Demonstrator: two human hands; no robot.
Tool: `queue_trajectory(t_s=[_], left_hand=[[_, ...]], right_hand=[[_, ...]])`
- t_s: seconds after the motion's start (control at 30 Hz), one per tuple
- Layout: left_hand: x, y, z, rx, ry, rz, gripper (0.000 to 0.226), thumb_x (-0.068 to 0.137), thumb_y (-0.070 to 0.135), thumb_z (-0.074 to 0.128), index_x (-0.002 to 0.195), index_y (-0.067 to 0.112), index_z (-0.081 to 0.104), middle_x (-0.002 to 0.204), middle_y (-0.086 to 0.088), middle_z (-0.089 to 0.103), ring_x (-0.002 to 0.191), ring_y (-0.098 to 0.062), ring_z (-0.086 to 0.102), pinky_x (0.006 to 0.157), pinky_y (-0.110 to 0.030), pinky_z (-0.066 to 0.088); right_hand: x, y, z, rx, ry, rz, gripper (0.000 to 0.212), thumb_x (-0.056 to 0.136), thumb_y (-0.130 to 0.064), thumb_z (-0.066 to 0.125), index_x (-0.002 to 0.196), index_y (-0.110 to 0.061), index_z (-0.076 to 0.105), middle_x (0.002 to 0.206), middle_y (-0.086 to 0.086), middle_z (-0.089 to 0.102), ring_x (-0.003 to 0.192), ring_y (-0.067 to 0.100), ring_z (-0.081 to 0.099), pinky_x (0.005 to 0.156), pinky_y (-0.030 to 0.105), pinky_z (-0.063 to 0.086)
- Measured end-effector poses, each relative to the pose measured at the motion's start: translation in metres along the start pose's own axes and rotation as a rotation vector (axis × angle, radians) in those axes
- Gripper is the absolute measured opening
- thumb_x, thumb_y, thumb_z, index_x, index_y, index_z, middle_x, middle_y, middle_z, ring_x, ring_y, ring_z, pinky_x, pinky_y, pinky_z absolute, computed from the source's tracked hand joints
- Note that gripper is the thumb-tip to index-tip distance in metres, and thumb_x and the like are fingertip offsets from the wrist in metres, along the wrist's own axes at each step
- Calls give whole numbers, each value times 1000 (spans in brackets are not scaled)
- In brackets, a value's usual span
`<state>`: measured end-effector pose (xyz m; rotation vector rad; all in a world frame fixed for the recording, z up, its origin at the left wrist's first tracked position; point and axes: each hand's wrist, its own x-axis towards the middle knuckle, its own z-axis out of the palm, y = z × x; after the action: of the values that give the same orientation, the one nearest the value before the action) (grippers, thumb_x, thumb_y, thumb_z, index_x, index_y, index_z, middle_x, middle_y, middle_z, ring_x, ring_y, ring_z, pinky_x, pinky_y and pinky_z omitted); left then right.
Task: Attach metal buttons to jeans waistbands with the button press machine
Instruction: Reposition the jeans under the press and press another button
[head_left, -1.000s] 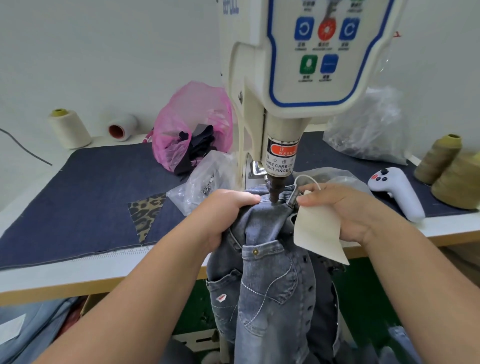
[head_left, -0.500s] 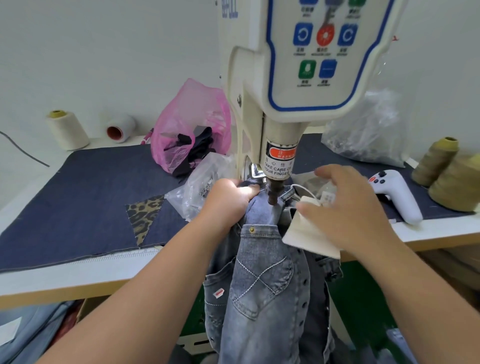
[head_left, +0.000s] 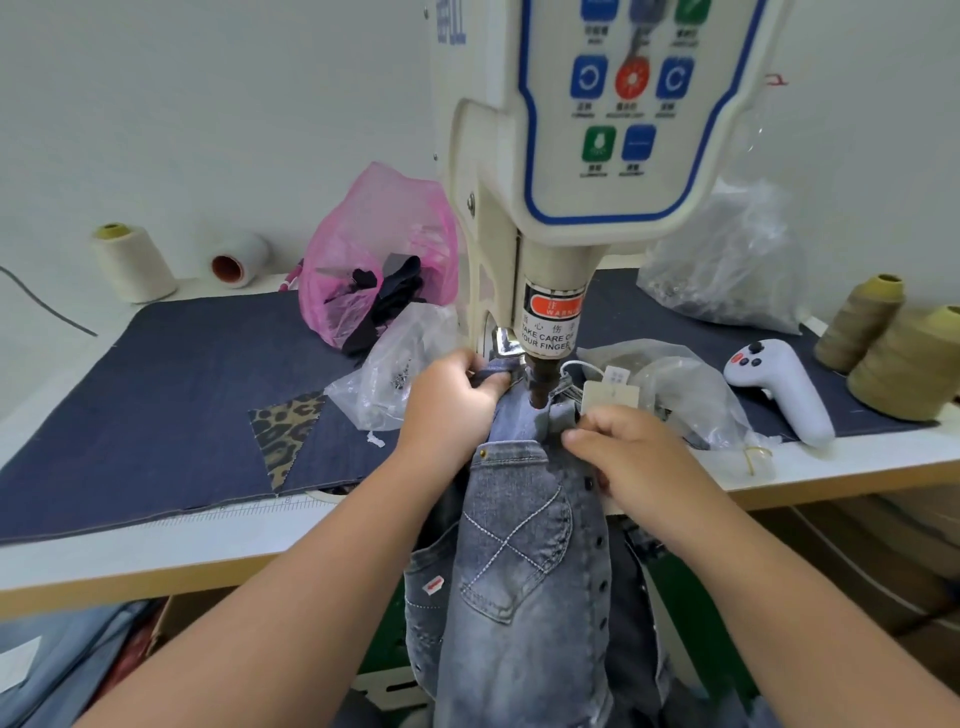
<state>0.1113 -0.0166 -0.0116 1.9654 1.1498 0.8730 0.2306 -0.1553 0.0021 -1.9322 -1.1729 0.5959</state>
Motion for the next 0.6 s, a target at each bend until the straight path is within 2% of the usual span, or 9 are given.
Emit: queue_trajectory(t_s=[0.03, 0.1, 0.17, 0.23, 0.3, 0.37, 0.47, 0.53, 0.6], left_hand=[[-1, 0, -1, 28, 30, 13, 14, 89, 26, 69, 87, 19, 58, 77, 5, 62, 69, -8, 55, 54, -12, 37], [-6, 0, -2, 62, 92, 56, 21, 85, 26, 72, 94, 21, 54, 88, 5, 58, 77, -7, 54, 60, -12, 38], [-13, 2, -5, 95, 137, 151, 23, 83, 22, 74, 95, 21, 54, 97, 2, 51, 89, -16, 52, 72, -21, 40], [-24, 4, -11, 99, 138, 260, 16, 86, 19, 71, 84, 22, 56, 92, 4, 50, 90, -16, 49, 77, -26, 37], [-36, 3, -21, -52, 46, 288, 13, 90, 28, 64, 78, 24, 61, 83, 8, 58, 82, -7, 54, 73, -19, 40], [-50, 0, -32, -190, -119, 246, 27, 87, 47, 53, 75, 26, 67, 86, 10, 62, 87, -4, 56, 77, -17, 40], [-61, -9, -39, -111, -322, 184, 42, 83, 65, 52, 64, 29, 58, 86, 16, 55, 95, -10, 52, 83, -25, 37], [-64, -11, -41, -92, -395, 131, 45, 88, 64, 56, 59, 30, 55, 86, 18, 55, 96, -11, 51, 86, -28, 37], [-62, -12, -43, -200, -416, 75, 38, 95, 43, 57, 63, 23, 64, 89, 10, 60, 93, -13, 57, 90, -33, 42]], right_hand=[[0, 1, 1, 30, 23, -3, 34, 95, -28, 57, 65, -18, 47, 50, -14, 42, 48, 3, 38, 55, 30, 30], [1, 3, 2, 80, 60, 5, 35, 96, -29, 55, 65, -19, 43, 47, -17, 41, 44, 0, 37, 53, 28, 28], [3, 4, 3, 130, 108, 9, 34, 95, -26, 56, 65, -19, 43, 45, -17, 40, 43, 0, 36, 53, 28, 28], [7, 5, 5, 184, 160, 5, 32, 93, -23, 59, 63, -21, 45, 49, -16, 41, 49, 3, 39, 55, 30, 32], [9, 5, 8, 250, 188, 6, 34, 89, -22, 63, 59, -24, 48, 55, -9, 44, 57, 11, 44, 60, 33, 38], [10, 4, 12, 313, 200, 11, 30, 82, -28, 66, 57, -25, 50, 58, -1, 46, 59, 16, 46, 63, 36, 41], [12, 1, 14, 373, 230, 23, 21, 70, -37, 64, 57, -25, 52, 58, 1, 47, 57, 17, 46, 63, 38, 43], [15, -1, 15, 446, 249, 30, 20, 68, -35, 65, 56, -24, 53, 57, 0, 48, 58, 18, 47, 64, 39, 44], [17, -3, 17, 500, 257, 39, 19, 67, -34, 66, 56, -24, 54, 59, 3, 49, 60, 20, 48, 65, 40, 44]])
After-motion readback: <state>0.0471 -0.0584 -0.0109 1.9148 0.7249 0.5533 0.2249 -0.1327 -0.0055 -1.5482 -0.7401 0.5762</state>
